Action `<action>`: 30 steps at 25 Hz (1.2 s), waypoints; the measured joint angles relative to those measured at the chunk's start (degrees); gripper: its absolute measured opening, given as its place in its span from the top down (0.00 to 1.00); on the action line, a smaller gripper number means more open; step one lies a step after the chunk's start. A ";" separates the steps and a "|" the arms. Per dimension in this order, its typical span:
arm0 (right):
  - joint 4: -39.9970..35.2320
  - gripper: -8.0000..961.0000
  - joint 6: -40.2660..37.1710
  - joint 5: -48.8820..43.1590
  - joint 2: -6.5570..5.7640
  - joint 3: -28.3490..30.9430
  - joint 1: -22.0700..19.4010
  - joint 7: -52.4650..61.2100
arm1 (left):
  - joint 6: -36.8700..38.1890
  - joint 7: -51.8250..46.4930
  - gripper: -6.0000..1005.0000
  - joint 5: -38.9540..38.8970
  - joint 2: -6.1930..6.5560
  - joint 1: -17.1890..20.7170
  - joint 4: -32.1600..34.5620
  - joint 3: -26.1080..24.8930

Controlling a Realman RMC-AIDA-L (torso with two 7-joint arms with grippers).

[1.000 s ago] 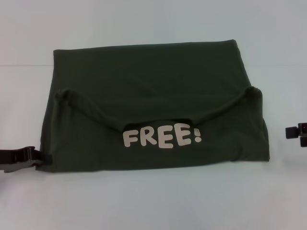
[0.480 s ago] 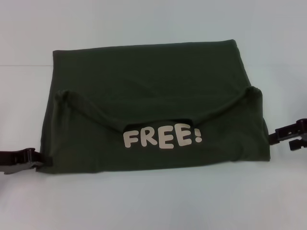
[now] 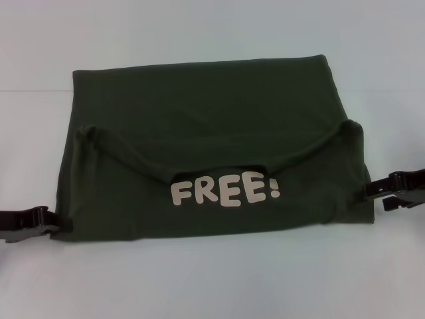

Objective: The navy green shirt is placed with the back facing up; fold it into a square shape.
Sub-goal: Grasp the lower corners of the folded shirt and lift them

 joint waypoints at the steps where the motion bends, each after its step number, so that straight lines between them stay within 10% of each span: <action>1: 0.03 0.20 0.52 0.01 0.35 -0.02 0.06 -0.16 | 0.03 0.01 0.98 0.00 0.00 0.00 0.00 0.00; 24: 2.35 0.23 6.09 -0.15 3.06 -2.08 0.85 -3.11 | 0.28 0.13 0.98 -0.26 0.00 -0.02 0.00 -0.04; 30: 2.18 0.48 6.09 -0.05 3.07 -1.76 0.73 -3.13 | 0.31 0.14 0.98 -0.27 0.00 0.01 0.26 -0.04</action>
